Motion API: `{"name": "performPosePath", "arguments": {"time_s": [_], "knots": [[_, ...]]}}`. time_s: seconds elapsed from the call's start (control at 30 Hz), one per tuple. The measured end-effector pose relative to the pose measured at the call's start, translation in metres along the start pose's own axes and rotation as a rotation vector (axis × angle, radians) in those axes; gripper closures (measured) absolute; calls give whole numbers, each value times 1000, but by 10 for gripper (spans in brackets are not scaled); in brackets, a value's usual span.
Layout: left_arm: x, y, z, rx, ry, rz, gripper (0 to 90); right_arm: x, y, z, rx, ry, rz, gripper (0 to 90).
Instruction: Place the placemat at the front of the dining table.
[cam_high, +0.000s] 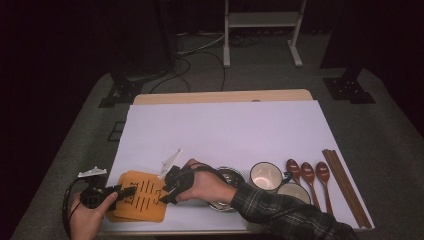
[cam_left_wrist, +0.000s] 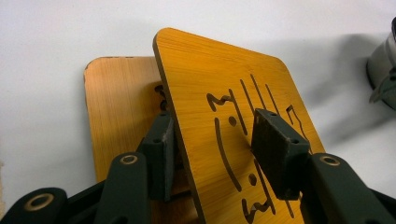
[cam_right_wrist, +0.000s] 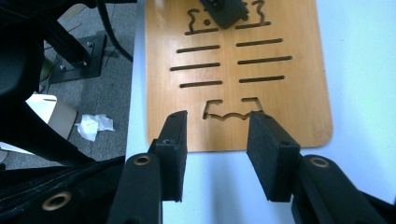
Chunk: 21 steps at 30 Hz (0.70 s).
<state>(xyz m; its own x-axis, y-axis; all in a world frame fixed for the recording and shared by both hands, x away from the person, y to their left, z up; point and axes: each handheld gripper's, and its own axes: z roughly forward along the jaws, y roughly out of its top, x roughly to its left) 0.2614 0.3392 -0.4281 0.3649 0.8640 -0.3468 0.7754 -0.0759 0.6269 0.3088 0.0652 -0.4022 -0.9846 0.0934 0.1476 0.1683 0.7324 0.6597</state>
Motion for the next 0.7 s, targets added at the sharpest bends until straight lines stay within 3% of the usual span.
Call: {"name": "performPosePath", "arguments": {"time_s": [0.7], "knots": [[1,0,-1,1,-3,-6,508,-31,-6,-29,-34,-70,42,455]]}}
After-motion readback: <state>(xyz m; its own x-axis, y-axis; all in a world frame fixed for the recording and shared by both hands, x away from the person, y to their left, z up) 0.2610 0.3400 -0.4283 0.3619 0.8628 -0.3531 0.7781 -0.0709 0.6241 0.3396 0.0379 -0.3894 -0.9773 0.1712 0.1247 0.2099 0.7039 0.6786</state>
